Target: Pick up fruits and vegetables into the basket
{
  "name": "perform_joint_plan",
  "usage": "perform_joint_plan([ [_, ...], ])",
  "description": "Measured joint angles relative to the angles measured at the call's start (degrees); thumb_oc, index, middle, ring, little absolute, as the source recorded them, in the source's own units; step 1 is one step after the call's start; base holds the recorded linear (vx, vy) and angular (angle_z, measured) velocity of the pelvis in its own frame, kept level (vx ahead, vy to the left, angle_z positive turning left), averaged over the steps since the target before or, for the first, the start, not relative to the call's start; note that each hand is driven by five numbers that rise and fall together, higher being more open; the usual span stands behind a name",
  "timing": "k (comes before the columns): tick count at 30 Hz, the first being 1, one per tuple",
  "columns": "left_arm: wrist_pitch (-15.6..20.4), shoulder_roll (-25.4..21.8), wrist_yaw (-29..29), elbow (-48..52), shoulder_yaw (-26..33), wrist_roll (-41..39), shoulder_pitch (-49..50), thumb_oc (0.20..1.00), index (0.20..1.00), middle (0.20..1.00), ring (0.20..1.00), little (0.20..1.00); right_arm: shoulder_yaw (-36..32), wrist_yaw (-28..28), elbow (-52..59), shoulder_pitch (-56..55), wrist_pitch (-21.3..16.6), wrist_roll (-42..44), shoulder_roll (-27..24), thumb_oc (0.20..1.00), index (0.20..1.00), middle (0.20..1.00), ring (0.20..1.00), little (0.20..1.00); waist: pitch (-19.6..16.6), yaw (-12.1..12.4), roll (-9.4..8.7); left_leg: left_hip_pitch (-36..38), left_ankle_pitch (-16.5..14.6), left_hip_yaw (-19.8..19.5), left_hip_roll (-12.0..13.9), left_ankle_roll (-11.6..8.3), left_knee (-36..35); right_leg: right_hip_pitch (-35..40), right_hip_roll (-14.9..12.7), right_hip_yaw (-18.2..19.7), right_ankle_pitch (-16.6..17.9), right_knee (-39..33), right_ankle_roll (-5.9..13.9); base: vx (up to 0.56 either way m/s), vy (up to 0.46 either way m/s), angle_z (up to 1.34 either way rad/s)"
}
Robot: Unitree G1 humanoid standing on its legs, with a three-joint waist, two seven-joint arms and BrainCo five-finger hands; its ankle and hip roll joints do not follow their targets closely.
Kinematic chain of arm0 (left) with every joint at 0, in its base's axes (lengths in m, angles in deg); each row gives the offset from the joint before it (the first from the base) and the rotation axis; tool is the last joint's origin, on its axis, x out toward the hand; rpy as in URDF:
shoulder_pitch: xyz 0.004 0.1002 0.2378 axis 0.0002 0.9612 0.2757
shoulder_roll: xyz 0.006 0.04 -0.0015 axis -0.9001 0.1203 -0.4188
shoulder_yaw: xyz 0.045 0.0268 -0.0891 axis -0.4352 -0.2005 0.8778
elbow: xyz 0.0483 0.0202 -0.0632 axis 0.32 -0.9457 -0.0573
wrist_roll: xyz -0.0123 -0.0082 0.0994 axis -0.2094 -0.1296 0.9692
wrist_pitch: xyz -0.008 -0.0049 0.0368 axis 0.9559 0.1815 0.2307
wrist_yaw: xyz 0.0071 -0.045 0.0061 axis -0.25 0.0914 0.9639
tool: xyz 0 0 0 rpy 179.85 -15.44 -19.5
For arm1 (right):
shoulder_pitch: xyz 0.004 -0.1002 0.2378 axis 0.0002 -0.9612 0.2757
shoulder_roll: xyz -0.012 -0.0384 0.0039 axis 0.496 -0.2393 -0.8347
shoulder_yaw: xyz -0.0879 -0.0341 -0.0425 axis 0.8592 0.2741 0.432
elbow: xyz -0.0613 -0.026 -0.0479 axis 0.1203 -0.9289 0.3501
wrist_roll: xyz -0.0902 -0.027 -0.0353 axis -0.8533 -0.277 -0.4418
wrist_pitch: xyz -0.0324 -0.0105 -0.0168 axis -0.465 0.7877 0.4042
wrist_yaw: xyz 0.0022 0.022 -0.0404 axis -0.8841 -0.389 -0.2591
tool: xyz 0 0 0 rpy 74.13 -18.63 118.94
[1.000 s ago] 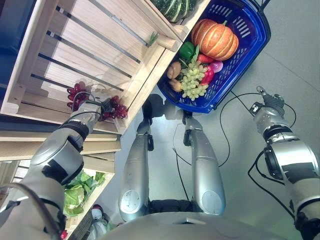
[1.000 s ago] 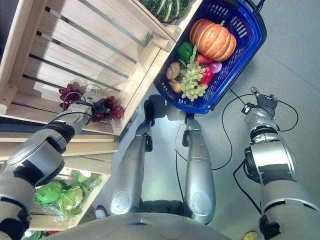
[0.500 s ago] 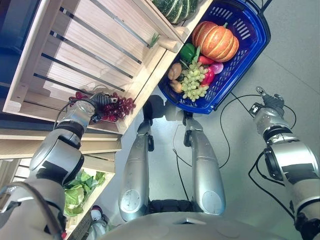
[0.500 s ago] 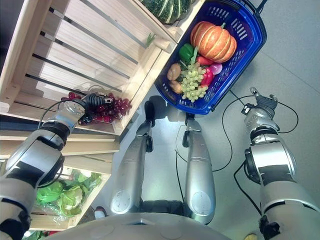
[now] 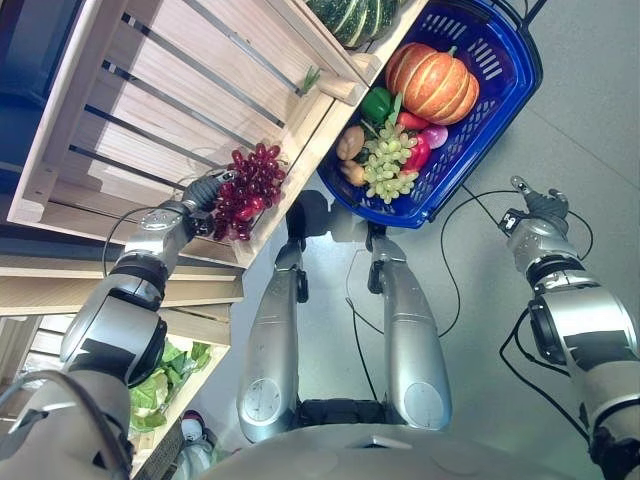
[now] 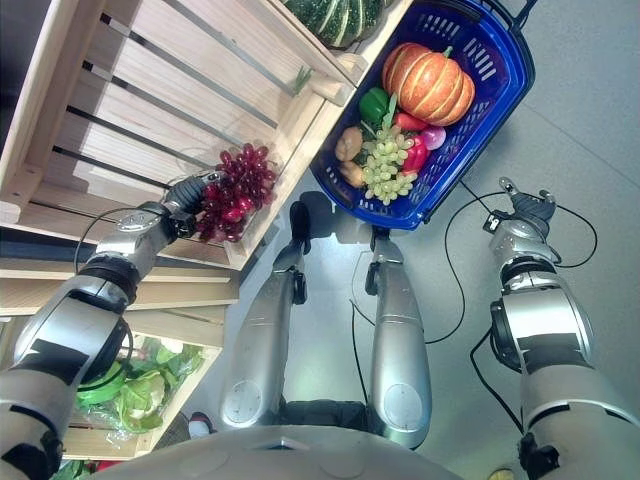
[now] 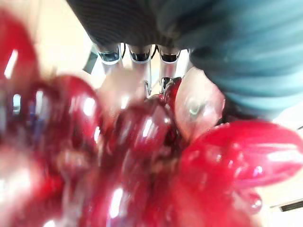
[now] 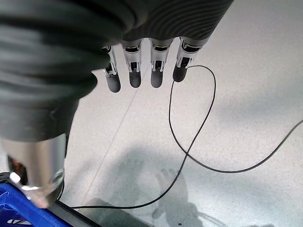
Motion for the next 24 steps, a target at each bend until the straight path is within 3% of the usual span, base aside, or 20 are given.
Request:
perform_joint_plan([
  [8,-0.1,0.37,0.18,2.29,3.63,-11.4,-0.09,0.2,0.2,0.2,0.2,0.2,0.02,-1.29,0.25,-0.15,-0.33,-0.29,-0.01,1.0,1.0,1.0,1.0,1.0,0.03,0.17,-0.02,0.07,0.0,0.05,0.06,0.0,-0.06,-0.09,0.08,0.32,0.0,-0.07,0.01,0.0,0.006,-0.01],
  [16,0.76,0.94,1.16,5.2,5.18,-17.47,-0.53,0.2,0.2,0.2,0.2,0.2,1.28,-5.65,6.76,-1.63,-7.11,-2.31,0.53,1.0,1.0,1.0,1.0,1.0,0.12,0.11,-0.14,0.07,0.01,0.06,0.11,-0.01,-0.19,-0.15,0.15,0.38,0.01,-0.15,-0.01,0.0,0.0,0.0],
  [21,1.63,1.21,-0.71,6.57,5.66,-17.04,-1.18,0.216,0.216,0.216,0.216,0.216,3.04,-5.42,11.62,-1.51,-8.97,-2.76,1.99,1.0,1.0,1.0,1.0,1.0,0.17,0.01,-0.23,0.06,0.01,0.05,0.14,-0.01,-0.24,-0.17,0.16,0.37,0.0,-0.21,0.0,0.0,0.0,0.0],
  [22,2.0,1.26,-2.49,6.44,5.61,-15.1,-1.36,0.548,0.548,0.548,0.548,0.548,3.7,-5.29,12.15,-1.43,-8.96,-2.8,2.15,1.0,1.0,1.0,1.0,1.0,0.17,0.01,-0.23,0.06,0.01,0.06,0.14,-0.01,-0.28,-0.19,0.17,0.38,0.0,-0.26,0.0,0.0,0.0,0.0],
  [23,2.3,1.28,-3.78,6.23,5.54,-13.36,-1.56,1.0,1.0,1.0,1.0,1.0,3.94,-5.2,12.36,-1.38,-8.96,-2.85,2.24,1.0,1.0,1.0,1.0,1.0,0.17,0.0,-0.23,0.05,0.01,0.06,0.14,-0.01,-0.28,-0.19,0.17,0.38,0.0,-0.26,0.0,0.0,0.0,0.0],
  [24,2.53,1.36,-8.11,5.78,5.51,-8.33,-2.07,1.0,1.0,1.0,1.0,1.0,4.97,-4.86,12.55,-1.19,-8.94,-3.35,2.36,1.0,1.0,1.0,1.0,1.0,0.17,-0.03,-0.23,-0.01,0.01,0.08,0.14,-0.01,-0.31,-0.25,0.17,0.38,0.0,-0.33,0.01,0.0,0.0,0.0],
])
